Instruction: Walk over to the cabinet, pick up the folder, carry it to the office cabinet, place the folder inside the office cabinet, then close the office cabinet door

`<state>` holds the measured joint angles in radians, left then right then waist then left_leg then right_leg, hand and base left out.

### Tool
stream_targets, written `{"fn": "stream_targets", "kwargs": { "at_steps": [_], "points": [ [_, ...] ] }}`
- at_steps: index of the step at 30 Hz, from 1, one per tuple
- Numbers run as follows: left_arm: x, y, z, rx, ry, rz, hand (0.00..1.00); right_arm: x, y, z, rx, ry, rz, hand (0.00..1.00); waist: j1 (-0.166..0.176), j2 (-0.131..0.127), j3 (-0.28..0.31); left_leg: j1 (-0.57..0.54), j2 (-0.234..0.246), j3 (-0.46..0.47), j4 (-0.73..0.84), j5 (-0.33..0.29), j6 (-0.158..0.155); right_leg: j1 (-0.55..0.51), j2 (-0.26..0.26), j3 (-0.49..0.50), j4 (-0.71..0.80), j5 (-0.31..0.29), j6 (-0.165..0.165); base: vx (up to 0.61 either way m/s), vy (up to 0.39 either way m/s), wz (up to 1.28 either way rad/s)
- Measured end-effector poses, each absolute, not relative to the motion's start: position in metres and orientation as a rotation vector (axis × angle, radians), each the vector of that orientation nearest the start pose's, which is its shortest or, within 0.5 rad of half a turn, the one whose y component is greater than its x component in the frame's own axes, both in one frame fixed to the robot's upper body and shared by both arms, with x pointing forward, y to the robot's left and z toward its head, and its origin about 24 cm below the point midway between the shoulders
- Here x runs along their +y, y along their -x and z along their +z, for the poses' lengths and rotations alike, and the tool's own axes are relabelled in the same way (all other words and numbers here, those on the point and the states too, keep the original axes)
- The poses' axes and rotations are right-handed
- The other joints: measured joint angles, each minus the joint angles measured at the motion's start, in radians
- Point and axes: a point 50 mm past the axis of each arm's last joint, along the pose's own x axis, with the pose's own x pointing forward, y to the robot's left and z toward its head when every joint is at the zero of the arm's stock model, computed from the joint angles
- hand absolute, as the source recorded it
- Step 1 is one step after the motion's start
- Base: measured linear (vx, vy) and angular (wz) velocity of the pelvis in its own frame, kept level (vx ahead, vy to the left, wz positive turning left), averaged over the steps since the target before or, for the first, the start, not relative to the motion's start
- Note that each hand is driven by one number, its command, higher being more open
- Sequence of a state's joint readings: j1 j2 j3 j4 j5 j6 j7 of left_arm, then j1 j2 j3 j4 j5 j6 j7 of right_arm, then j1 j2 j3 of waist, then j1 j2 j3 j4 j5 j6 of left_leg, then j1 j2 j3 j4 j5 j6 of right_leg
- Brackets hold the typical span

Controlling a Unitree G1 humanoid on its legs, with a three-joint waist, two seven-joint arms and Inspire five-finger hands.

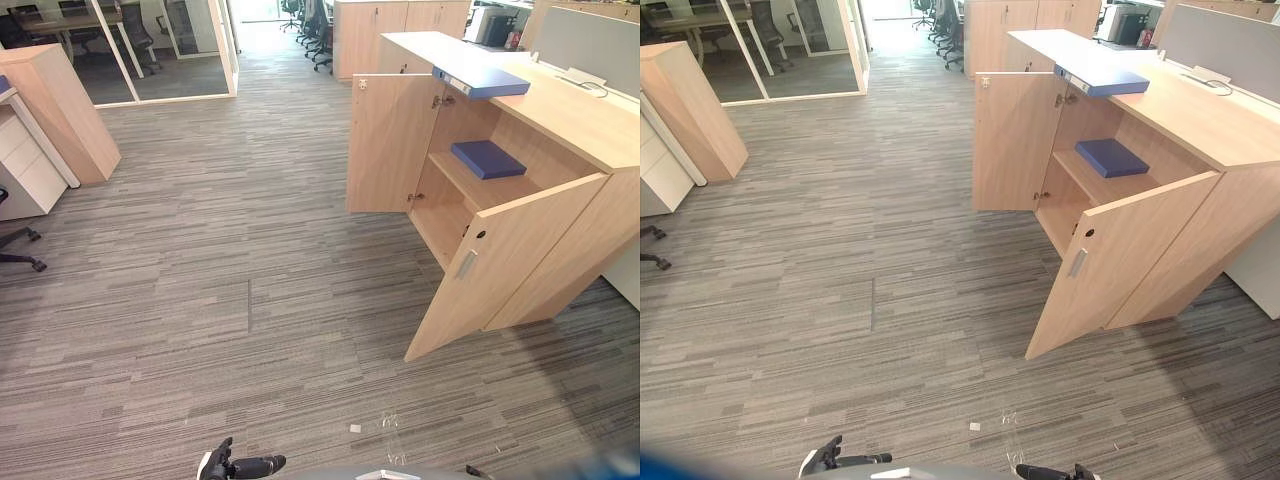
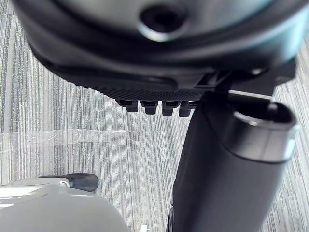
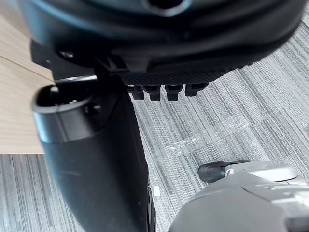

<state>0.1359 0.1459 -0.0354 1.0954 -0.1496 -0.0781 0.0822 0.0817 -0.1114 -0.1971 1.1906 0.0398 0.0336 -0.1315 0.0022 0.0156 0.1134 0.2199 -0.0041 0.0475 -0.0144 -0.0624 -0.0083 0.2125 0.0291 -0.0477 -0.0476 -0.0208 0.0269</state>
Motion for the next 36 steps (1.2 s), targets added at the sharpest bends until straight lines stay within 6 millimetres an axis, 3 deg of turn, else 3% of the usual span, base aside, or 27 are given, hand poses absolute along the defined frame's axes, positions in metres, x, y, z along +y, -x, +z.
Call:
{"fn": "stream_targets", "kwargs": {
  "at_steps": [36],
  "points": [
    [0.2157,-0.0604,-0.1660,1.170,-0.079,0.283,1.00,-0.2161,-0.0578,-0.1704,1.280,-0.002,-0.393,1.00,0.000,-0.013,0.018,-0.016,0.002,0.009,-0.007,0.001,0.002,-0.015,0.003,-0.006,-0.013,0.006,-0.009,-0.01,-0.001,0.00]
  ]
}}
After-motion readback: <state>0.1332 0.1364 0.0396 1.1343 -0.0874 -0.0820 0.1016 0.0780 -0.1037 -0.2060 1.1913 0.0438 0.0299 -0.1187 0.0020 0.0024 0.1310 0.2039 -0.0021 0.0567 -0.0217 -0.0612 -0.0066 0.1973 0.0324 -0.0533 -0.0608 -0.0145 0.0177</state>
